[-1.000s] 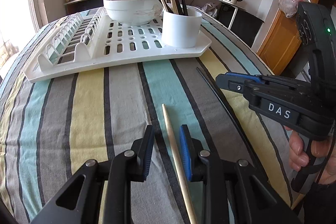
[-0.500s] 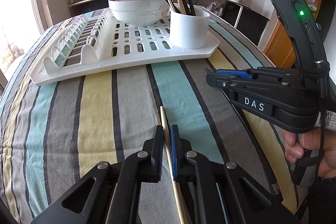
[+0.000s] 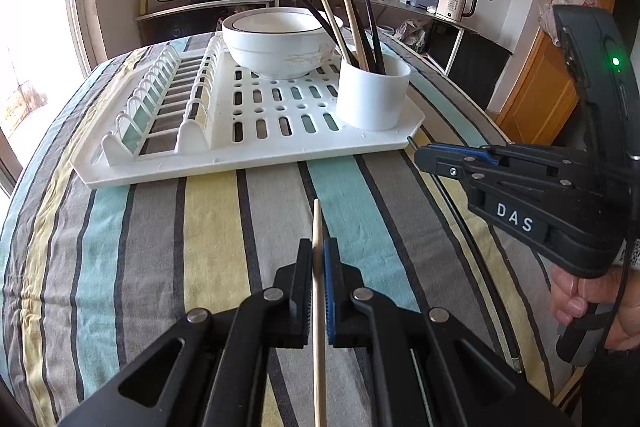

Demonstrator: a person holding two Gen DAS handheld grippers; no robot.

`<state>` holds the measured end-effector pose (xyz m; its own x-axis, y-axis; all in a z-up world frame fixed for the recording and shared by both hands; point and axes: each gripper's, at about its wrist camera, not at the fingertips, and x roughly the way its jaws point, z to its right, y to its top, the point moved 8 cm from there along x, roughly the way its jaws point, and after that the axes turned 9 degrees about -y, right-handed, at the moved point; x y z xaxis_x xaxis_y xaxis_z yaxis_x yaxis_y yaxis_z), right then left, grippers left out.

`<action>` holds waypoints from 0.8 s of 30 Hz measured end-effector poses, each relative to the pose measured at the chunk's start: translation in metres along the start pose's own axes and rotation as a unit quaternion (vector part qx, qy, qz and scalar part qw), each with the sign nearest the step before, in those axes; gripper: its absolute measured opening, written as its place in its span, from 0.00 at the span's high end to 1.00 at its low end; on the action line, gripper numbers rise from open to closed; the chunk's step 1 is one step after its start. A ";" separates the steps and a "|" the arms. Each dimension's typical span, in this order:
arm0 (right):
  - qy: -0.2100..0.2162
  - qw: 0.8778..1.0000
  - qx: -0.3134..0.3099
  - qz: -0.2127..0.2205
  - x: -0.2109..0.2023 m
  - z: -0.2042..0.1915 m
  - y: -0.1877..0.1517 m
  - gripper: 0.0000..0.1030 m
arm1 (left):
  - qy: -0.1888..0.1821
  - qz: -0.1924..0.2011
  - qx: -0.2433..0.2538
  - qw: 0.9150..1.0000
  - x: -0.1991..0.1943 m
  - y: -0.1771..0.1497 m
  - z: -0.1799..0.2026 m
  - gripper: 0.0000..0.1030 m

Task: Organize utensils
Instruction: 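Grasp a wooden chopstick with the left tool while the right tool grasps another, then lift both wooden chopsticks and carry them over the white cup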

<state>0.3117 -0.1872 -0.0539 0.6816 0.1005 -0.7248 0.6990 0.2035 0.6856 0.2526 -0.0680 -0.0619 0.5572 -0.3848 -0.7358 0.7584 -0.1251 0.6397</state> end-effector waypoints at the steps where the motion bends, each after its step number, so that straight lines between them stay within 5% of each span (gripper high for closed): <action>1: 0.001 1.000 0.004 0.010 -0.008 0.002 0.005 0.96 | 0.001 0.004 0.001 1.000 -0.003 0.003 0.000 0.95; 14: 0.009 0.990 0.030 0.138 -0.119 0.015 0.045 0.96 | -0.007 0.099 0.019 0.995 -0.082 0.052 0.007 0.95; 24: 0.009 0.984 0.048 0.174 -0.154 0.024 0.033 0.96 | -0.020 0.129 0.027 0.991 -0.111 0.047 0.016 0.95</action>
<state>0.2352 -0.2191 0.0820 0.8798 0.1643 -0.4459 0.4420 0.0620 0.8949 0.2204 -0.0458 0.0535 0.7156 -0.4460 -0.5377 0.5724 -0.0668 0.8172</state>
